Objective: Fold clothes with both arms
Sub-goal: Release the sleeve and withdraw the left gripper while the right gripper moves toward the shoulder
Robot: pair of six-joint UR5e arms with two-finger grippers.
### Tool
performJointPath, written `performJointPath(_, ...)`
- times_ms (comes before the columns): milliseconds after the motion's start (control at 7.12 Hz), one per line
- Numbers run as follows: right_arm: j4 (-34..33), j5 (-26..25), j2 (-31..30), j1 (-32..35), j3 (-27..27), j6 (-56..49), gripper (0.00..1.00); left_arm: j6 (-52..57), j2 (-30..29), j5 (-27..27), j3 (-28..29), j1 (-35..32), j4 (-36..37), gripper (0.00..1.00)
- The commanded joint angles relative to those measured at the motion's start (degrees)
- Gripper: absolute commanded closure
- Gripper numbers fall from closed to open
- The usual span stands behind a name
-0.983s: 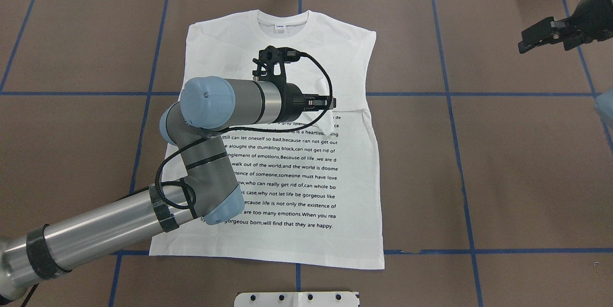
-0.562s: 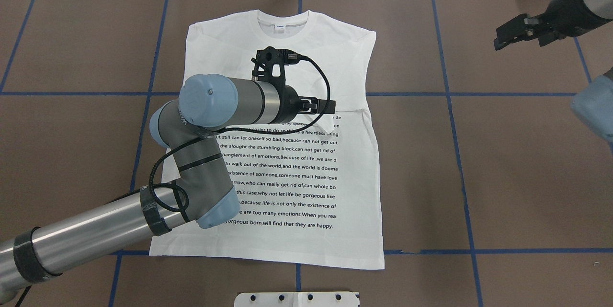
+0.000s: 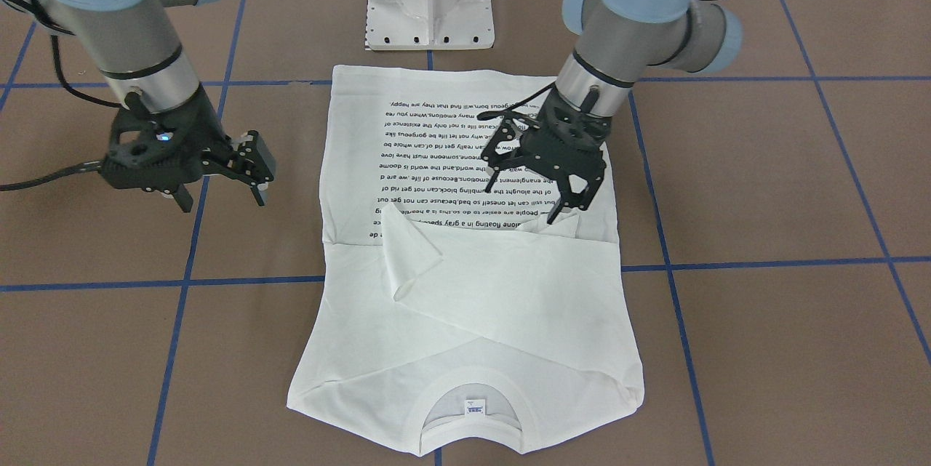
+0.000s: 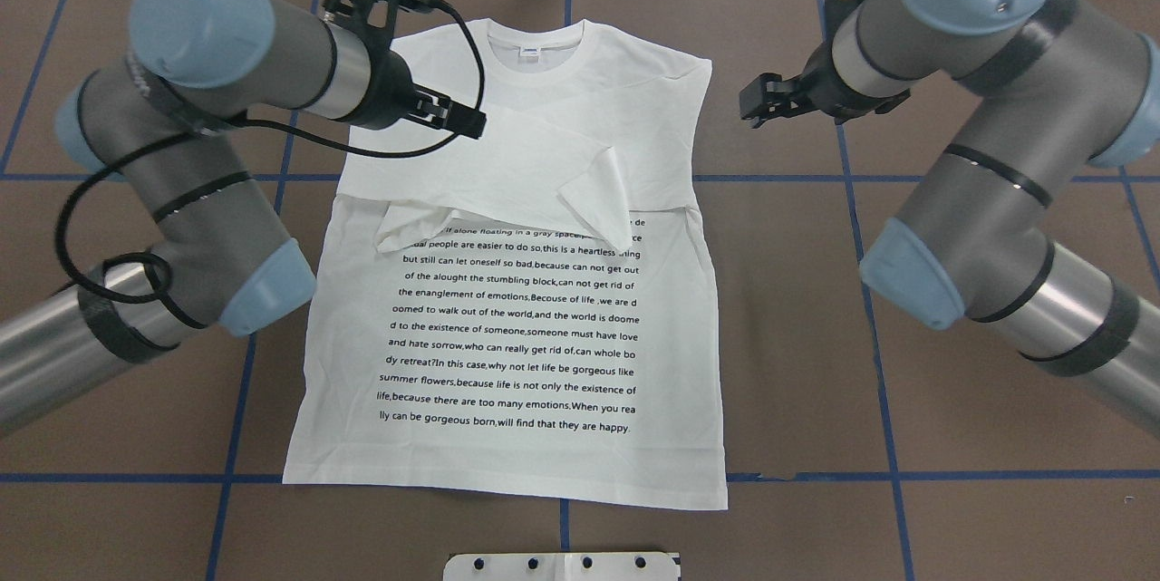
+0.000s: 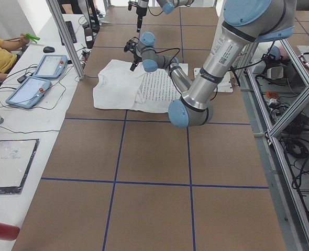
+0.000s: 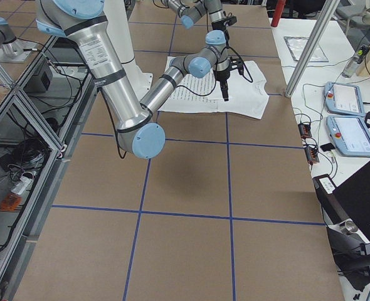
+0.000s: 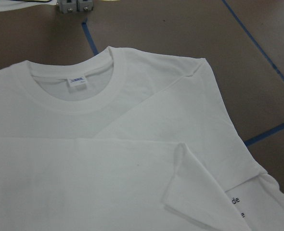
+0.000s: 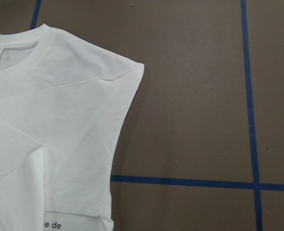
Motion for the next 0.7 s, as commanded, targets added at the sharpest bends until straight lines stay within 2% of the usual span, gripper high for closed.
performJointPath(0, -0.16, -6.76, 10.81, -5.6, -13.39, 6.2, 0.0, 18.07, 6.49, -8.65, -1.25, -11.35, 0.6, 0.0)
performJointPath(140, -0.34, -8.0, 15.04, -6.66, -19.47, 6.4, 0.0, 23.46, 9.13, -9.73, -1.16, -14.62, 0.52, 0.0)
performJointPath(421, -5.41, -9.23, 24.1, -9.47, -29.16, 9.28, 0.0, 23.96, 9.77, -9.74, -1.16, -15.27, 0.52, 0.0)
performJointPath(562, -5.35, -10.63, 26.75, -11.48, -32.85, 12.08, 0.0, 23.96, 9.86, -9.74, -1.08, -15.26, 0.52, 0.0)
